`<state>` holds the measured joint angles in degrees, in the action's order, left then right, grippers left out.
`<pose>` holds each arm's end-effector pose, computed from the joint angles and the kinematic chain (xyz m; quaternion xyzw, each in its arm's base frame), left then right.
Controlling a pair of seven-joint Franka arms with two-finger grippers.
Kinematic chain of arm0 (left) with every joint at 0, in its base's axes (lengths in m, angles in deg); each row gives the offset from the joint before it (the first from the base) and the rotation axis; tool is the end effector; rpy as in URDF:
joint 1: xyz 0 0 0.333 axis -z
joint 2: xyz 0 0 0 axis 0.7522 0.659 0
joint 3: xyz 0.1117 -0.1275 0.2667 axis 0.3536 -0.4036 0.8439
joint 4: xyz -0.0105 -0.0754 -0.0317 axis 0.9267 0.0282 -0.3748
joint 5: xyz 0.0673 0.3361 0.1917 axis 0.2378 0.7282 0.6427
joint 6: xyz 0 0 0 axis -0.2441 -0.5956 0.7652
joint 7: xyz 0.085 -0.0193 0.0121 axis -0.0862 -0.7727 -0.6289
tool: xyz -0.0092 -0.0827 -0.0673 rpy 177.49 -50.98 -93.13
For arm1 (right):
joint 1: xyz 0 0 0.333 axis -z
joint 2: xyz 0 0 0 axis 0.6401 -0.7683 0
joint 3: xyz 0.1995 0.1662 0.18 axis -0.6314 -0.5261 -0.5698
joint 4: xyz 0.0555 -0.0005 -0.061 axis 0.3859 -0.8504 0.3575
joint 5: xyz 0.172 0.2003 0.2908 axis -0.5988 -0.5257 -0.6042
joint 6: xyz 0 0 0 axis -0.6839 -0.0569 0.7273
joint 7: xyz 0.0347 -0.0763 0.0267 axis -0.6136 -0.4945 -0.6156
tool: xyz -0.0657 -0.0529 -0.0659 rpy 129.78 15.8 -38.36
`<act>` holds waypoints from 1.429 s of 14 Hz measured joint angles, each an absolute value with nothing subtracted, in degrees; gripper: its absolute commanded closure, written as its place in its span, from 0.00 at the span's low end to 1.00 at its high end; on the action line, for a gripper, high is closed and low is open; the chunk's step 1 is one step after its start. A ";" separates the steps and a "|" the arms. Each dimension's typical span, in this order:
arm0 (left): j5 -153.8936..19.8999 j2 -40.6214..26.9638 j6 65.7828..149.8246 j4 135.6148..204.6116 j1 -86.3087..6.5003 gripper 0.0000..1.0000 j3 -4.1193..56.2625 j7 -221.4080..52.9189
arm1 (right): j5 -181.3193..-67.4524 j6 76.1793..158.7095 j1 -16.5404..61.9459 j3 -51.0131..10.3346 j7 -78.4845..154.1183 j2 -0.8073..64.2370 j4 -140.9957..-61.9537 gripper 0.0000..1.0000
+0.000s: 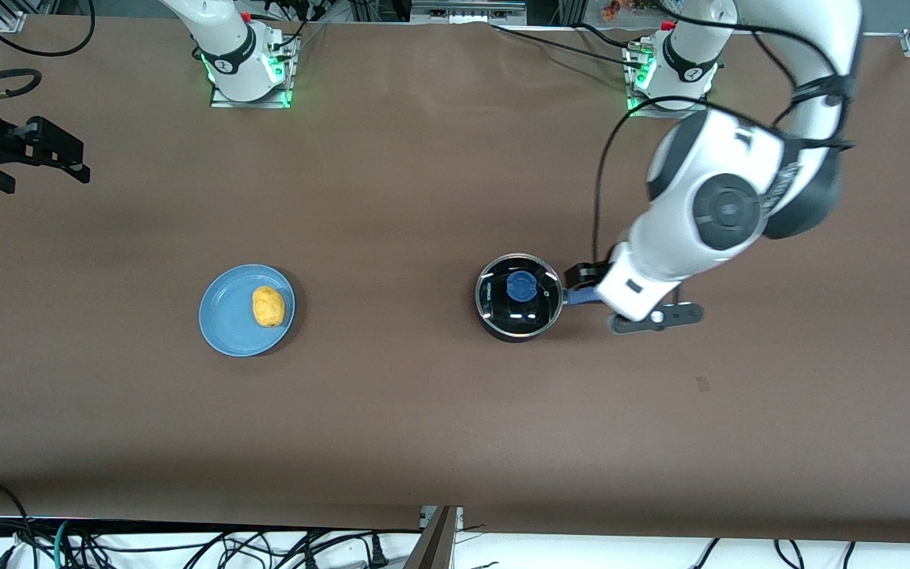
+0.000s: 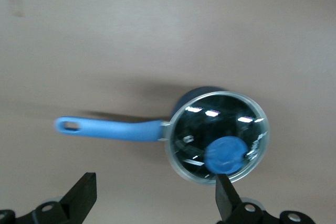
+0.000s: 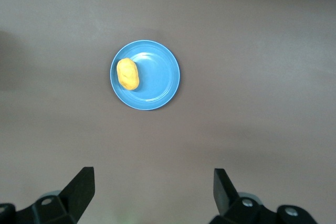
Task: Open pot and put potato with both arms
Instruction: 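Lower the left gripper and grasp the blue lid knob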
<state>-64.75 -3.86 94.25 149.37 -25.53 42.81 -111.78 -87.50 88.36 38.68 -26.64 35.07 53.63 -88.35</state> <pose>0.6285 -0.2968 0.4228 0.9926 0.0972 -0.0615 0.0377 0.5568 0.0191 0.6387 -0.9963 -0.0850 0.0086 0.0011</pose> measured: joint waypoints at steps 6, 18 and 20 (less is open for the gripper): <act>-64.51 -0.64 102.78 151.21 -20.67 0.00 42.80 -118.23 | -87.50 88.41 38.69 -26.64 35.07 53.62 -88.35 0.00; -54.65 3.40 115.68 159.61 -17.39 0.00 40.42 -120.16 | -87.50 88.44 38.71 -26.62 35.07 53.62 -88.34 0.01; -54.64 3.07 115.65 160.08 -17.41 0.11 40.22 -120.14 | -87.50 88.44 38.70 -26.62 35.07 53.62 -88.34 0.01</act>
